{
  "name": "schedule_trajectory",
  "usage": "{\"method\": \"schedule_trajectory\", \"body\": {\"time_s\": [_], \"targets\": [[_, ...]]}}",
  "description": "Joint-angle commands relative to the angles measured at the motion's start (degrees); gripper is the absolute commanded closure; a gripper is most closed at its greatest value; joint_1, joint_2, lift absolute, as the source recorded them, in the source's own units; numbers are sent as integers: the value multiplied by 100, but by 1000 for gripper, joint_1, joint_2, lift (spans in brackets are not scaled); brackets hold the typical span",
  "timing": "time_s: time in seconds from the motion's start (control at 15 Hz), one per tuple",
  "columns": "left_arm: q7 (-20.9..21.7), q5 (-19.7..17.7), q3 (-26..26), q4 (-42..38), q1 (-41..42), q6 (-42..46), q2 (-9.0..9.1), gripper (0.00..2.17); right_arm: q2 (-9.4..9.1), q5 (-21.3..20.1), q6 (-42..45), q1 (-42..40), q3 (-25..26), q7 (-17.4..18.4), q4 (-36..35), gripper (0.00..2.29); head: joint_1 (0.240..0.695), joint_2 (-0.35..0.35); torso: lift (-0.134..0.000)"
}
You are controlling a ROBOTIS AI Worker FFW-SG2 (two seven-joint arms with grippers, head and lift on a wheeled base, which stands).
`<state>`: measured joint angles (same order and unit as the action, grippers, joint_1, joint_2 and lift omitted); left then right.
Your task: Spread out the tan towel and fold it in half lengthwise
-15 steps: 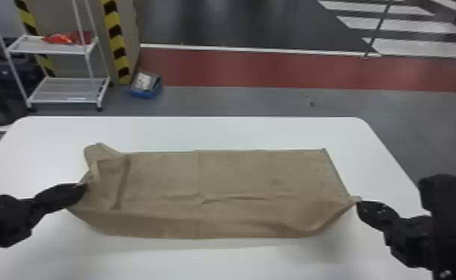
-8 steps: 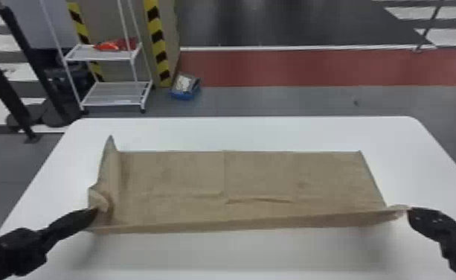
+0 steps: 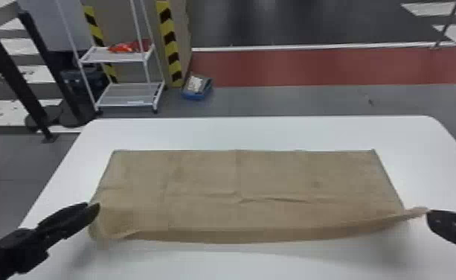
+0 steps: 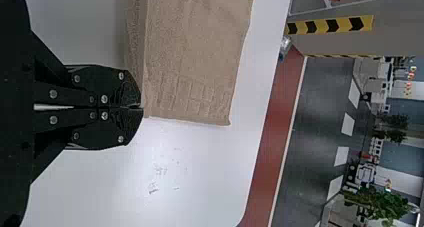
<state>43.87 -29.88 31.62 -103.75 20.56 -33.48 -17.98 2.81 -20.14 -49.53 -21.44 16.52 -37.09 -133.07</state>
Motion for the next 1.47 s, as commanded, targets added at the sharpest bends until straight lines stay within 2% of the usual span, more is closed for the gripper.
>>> {"method": "schedule_trajectory", "body": {"time_s": [0.0,0.07,0.13,0.2,0.27,0.33,0.4,0.47,0.53,0.67,0.8,0.93,1.13,1.2,1.4], "targets": [[16,44,-33,13,1,-5,-21,451,0,-7,0,-1,-9,0,0,1656,695,88,-123],[25,88,-33,39,-17,-5,-30,444,-8,-7,0,8,-17,0,0,1656,695,89,-123],[60,123,-16,92,-52,-5,-65,333,-8,-7,18,8,-17,0,0,1656,695,89,-123],[210,439,19,110,-131,12,-118,137,-8,-7,18,8,-9,0,0,1656,695,89,-123],[588,905,37,171,-237,223,-197,107,-8,-7,0,-9,-9,0,0,1656,695,91,-123],[1027,1353,116,294,-298,715,-373,83,0,-7,0,-36,-17,0,0,1656,695,95,-123],[1317,1573,169,347,-263,1225,-610,83,0,-7,0,-36,-17,0,0,1656,695,97,-123],[1704,1643,169,391,-166,1700,-962,83,0,-7,0,-27,-26,0,0,1656,695,105,-123],[2038,1784,142,391,-131,1999,-1225,83,0,-7,-18,-18,-26,0,0,1656,695,116,-123],[2802,2355,-33,373,-131,2860,-1674,157,-8,-7,-18,17,-61,0,9,1656,695,131,-123],[3154,2883,-358,382,-78,3493,-2016,215,0,-7,-18,17,-70,0,26,1656,695,124,-123],[3145,3524,-763,382,133,4284,-2333,218,0,-7,-18,-1,-70,0,26,1656,695,112,-123],[3049,4219,-1097,391,300,4741,-2517,272,9,-7,-35,17,-79,0,44,1656,695,90,-123],[2934,4394,-1281,426,335,4758,-2658,272,9,-7,-35,17,-79,0,44,1656,695,87,-123],[2802,4447,-1343,470,326,4917,-2728,404,9,-7,-35,35,-79,0,53,1656,695,89,-123]]}}
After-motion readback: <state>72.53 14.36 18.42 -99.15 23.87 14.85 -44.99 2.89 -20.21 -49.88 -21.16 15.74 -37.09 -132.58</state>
